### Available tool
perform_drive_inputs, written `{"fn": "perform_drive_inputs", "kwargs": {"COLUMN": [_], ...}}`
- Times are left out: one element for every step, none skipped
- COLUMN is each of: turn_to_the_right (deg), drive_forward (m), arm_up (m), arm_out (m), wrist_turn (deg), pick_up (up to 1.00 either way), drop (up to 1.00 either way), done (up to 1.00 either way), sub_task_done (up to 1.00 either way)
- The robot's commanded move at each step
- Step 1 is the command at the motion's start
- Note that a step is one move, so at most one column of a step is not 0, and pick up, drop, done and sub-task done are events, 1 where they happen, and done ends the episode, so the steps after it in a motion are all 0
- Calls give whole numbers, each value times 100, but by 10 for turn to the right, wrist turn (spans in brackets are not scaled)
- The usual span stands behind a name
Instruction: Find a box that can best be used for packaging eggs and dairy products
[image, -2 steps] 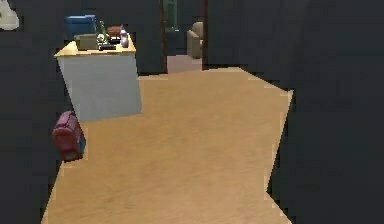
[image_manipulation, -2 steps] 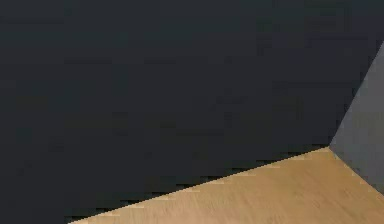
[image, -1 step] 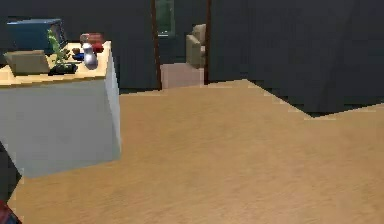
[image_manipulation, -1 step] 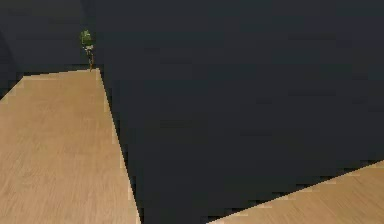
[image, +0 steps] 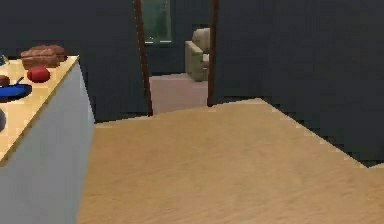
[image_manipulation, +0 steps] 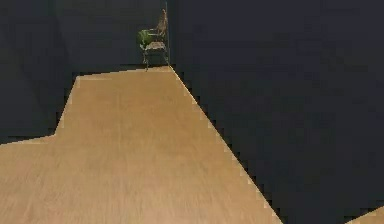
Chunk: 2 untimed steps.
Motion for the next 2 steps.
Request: {"fn": "perform_drive_inputs", "kwargs": {"turn_to_the_right": [-30, 0], "drive_forward": [0, 100], "arm_up": [0, 0], "arm_out": [0, 0], "wrist_turn": [0, 0], "pick_up": [0, 0], "drop": [0, 0], "done": [0, 0], "sub_task_done": [0, 0]}}
